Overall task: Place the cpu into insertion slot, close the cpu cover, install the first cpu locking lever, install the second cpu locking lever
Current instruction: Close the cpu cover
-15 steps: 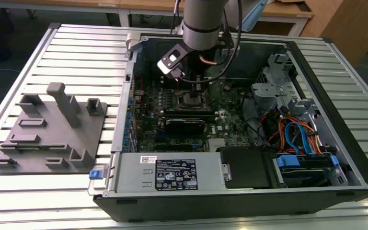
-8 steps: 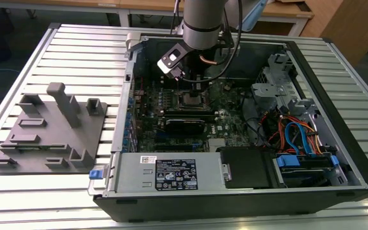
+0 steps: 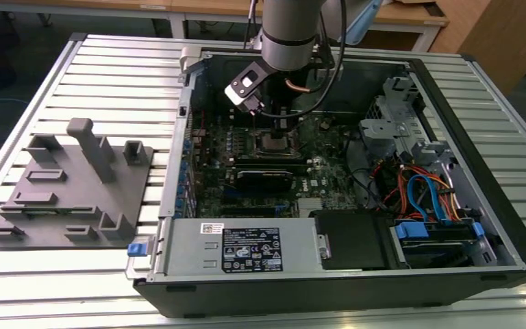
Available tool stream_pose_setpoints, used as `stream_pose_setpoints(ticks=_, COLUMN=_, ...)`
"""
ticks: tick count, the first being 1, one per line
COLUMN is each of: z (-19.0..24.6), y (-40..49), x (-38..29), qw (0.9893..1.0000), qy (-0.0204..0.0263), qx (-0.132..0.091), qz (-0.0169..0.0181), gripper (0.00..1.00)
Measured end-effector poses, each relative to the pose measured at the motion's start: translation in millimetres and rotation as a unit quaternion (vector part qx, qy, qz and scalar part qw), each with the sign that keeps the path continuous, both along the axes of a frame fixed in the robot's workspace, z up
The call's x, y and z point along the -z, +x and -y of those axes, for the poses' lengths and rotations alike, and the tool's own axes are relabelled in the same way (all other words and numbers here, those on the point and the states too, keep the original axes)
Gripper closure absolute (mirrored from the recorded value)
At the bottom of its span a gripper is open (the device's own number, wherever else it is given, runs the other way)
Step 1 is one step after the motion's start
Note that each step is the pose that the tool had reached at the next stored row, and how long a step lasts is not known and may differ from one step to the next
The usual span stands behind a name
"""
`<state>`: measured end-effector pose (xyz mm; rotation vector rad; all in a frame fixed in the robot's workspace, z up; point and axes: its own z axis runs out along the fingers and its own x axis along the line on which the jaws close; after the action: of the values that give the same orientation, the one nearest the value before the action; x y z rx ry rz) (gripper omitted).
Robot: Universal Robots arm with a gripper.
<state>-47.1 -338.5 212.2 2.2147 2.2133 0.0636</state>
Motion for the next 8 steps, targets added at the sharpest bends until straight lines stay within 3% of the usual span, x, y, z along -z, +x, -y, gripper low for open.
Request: stream_pose_setpoints(ticks=8, z=0.0, y=0.0, x=-2.6, qw=1.0000, qy=0.0000, qx=0.000, qz=0.0000, gripper=0.90)
